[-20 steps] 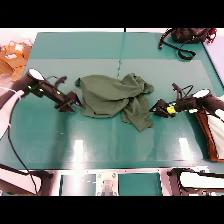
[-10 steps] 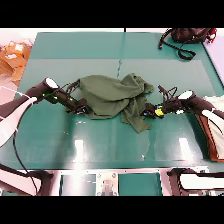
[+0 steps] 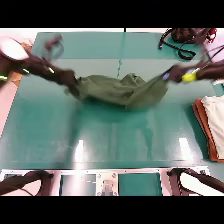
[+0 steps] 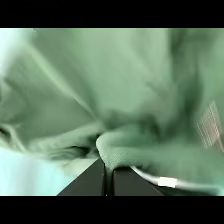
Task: Fold the shirts.
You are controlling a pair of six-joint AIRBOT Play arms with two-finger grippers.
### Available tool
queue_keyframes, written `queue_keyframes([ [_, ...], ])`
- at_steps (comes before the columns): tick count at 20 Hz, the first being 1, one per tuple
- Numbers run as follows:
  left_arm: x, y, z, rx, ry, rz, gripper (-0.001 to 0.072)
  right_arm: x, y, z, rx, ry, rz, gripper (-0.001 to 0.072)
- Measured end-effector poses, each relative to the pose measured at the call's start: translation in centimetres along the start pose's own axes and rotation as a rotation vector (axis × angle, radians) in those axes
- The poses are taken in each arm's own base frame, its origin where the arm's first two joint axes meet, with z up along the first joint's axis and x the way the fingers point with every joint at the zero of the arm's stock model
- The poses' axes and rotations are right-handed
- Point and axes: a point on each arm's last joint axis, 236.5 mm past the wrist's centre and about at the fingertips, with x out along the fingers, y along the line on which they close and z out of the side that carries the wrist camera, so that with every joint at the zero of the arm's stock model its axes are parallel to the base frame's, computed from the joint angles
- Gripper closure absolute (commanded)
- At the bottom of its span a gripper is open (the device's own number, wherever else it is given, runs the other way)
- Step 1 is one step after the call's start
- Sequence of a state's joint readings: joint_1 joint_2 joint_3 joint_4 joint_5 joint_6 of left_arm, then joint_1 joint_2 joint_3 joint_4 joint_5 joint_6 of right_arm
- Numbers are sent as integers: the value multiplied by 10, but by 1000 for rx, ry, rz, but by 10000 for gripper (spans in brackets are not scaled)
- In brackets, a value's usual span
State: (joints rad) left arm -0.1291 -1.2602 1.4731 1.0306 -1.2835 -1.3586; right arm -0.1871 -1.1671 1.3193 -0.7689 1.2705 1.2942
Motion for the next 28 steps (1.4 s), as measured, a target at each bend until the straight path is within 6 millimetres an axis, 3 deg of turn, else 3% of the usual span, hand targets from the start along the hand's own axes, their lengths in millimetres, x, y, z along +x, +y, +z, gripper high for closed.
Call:
queue_keyframes([
  [2, -73, -31, 39, 108, -188, 45, 685, -66, 43, 39, -102, -184, -16, 697],
  [4, -150, -68, 64, 205, -380, 74, 685, -135, 89, 64, -199, -381, -42, 697],
  [8, -279, -136, 73, 358, -685, 106, 685, -262, 175, 76, -371, -771, -104, 697],
  [11, -332, -163, 64, 417, -815, 124, 685, -320, 218, 67, -453, -970, -136, 697],
  [14, -342, -164, 62, 430, -839, 146, 685, -332, 223, 66, -460, -1013, -153, 697],
  [17, -308, -141, 75, 401, -766, 161, 685, -312, 199, 75, -397, -963, -141, 697],
  [20, -239, -103, 92, 343, -634, 151, 684, -259, 144, 87, -283, -834, -112, 697],
  [24, -100, -36, 104, 245, -401, 90, 684, -141, 48, 86, -123, -591, -79, 697],
  [28, 34, 34, 101, 111, -243, 46, 684, -5, -48, 60, 43, -354, -87, 697],
])
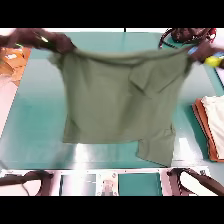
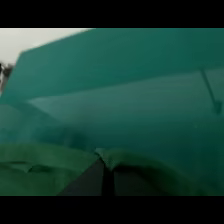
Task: Fold the shirts.
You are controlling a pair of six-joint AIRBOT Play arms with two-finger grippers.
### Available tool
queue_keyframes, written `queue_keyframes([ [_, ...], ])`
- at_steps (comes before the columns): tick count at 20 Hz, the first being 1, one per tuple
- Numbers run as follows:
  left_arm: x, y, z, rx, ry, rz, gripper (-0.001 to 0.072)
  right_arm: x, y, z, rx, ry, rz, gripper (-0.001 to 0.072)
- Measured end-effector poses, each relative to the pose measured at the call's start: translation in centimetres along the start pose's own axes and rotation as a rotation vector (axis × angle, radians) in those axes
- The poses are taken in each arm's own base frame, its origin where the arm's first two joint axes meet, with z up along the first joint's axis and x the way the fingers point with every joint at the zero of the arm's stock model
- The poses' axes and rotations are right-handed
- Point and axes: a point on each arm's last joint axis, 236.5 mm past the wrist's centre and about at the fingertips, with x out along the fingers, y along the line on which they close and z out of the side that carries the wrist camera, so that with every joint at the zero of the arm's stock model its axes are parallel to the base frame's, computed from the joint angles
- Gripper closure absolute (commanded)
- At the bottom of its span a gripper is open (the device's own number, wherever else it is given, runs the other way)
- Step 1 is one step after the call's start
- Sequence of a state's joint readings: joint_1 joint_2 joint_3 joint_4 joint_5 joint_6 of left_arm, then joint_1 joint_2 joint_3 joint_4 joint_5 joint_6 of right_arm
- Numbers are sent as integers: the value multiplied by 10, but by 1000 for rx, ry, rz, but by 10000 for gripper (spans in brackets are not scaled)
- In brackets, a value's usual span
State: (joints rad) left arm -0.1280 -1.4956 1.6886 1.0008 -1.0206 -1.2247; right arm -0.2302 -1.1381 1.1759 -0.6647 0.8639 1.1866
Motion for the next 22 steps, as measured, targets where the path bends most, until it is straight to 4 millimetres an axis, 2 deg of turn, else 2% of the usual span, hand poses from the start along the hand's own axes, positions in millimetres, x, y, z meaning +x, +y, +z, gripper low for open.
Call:
queue_keyframes([
  [2, 52, 19, -22, -76, 40, -30, 683, 52, -37, -37, 67, 101, -32, 697],
  [4, 91, 31, -38, -155, 48, -60, 678, 92, -68, -70, 127, 182, -60, 668],
  [6, 116, 41, -53, -211, 64, -72, 126, 119, -91, -93, 167, 236, -82, 425],
  [7, 122, 43, -56, -228, 65, -77, 94, 126, -98, -99, 178, 249, -88, 404],
  [9, 125, 45, -60, -240, 82, -88, 95, 129, -109, -97, 196, 255, -90, 407],
  [10, 122, 47, -61, -240, 100, -98, 110, 125, -115, -92, 204, 254, -92, 439],
  [11, 115, 48, -59, -241, 113, -111, 308, 118, -120, -85, 214, 250, -90, 490],
  [12, 107, 49, -59, -248, 136, -127, 578, 107, -125, -80, 225, 254, -84, 523],
  [13, 97, 51, -61, -264, 166, -144, 685, 96, -129, -76, 234, 260, -80, 557],
  [14, 85, 54, -62, -281, 194, -157, 684, 83, -133, -71, 237, 263, -81, 617],
  [16, 61, 58, -67, -323, 254, -179, 686, 56, -140, -71, 247, 286, -86, 669],
  [19, 21, 56, -83, -346, 372, -157, 685, 28, -143, -82, 263, 318, -99, 672],
  [22, -23, 55, -113, -339, 498, -63, 685, 15, -143, -108, 299, 365, -104, 672],
])
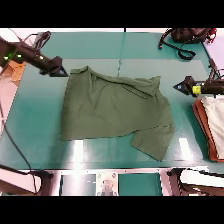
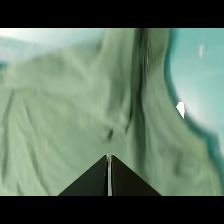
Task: Fold the shirts.
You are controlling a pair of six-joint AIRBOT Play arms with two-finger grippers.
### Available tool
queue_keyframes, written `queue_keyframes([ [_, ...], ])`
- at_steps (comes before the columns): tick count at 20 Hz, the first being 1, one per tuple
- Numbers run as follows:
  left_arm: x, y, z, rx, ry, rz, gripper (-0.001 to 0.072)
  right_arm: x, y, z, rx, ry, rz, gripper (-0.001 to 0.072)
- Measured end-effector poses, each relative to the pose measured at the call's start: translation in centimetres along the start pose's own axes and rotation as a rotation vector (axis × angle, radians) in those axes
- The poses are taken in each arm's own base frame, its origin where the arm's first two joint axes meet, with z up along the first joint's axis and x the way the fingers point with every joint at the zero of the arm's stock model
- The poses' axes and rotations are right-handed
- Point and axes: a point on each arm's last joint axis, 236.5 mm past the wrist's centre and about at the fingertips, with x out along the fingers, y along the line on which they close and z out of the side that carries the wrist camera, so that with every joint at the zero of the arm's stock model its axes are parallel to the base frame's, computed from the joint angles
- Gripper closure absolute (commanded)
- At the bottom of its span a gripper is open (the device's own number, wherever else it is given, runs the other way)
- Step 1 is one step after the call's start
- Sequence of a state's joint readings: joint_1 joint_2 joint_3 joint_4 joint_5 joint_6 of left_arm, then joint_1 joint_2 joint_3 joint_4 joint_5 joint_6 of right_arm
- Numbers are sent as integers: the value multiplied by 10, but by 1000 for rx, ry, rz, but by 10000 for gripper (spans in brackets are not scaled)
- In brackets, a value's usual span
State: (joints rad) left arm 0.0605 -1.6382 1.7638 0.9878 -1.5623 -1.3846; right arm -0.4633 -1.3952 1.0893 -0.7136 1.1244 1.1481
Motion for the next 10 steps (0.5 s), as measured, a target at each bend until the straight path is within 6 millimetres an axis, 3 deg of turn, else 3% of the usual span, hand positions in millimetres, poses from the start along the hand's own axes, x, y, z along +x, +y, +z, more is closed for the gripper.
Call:
queue_keyframes([
  [4, -18, 25, -76, -73, 89, 147, 684, 10, -16, -35, 48, 62, -8, 672],
  [7, -9, 54, -141, -189, 113, 205, 680, 17, -25, -52, 77, 86, -15, 672],
  [9, 9, 73, -178, -269, 131, 222, 201, 20, -29, -60, 91, 98, -16, 672],
  [10, 20, 82, -194, -306, 140, 231, 186, 21, -30, -61, 95, 98, -17, 672],
])
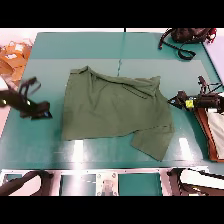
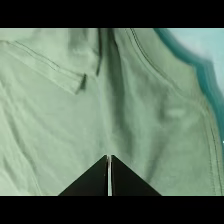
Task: Fold the shirts.
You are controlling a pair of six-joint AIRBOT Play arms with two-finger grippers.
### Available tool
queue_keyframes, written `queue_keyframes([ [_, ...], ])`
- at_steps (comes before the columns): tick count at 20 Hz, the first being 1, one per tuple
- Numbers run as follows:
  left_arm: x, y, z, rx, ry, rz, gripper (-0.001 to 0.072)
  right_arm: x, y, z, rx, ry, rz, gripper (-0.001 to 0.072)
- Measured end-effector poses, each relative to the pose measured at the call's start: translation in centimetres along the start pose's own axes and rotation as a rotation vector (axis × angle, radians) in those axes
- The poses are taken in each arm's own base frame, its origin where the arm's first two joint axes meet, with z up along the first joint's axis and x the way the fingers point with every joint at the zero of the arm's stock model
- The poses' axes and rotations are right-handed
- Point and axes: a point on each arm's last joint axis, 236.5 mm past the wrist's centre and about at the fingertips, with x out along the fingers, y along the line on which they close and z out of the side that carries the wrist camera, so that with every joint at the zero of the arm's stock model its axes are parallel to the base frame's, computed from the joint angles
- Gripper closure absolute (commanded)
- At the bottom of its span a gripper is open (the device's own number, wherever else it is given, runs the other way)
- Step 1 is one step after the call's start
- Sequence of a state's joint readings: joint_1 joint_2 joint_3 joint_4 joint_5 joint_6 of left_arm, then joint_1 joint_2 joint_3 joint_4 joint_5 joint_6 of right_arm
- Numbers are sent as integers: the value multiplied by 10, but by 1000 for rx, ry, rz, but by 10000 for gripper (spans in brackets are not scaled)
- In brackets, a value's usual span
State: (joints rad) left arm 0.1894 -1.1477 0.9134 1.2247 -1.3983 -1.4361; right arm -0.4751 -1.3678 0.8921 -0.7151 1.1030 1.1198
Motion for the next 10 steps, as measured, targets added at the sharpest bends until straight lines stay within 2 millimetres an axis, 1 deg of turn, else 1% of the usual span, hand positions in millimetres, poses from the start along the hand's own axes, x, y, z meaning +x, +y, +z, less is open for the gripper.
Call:
queue_keyframes([
  [2, 26, 12, -15, -56, 10, -1, 185, 2, -2, -2, 7, 3, 1, 672],
  [4, 48, 13, -26, -96, 19, -34, 186, 3, -1, -3, 15, 2, 8, 672],
  [7, 76, 5, -39, -129, 48, -116, 186, 3, 2, -2, 23, -5, 23, 672],
  [9, 88, -9, -43, -139, 71, -198, 188, 3, 4, -2, 27, -8, 30, 672],
  [10, 92, -16, -45, -144, 85, -241, 342, 3, 4, -2, 28, -8, 32, 672],
])
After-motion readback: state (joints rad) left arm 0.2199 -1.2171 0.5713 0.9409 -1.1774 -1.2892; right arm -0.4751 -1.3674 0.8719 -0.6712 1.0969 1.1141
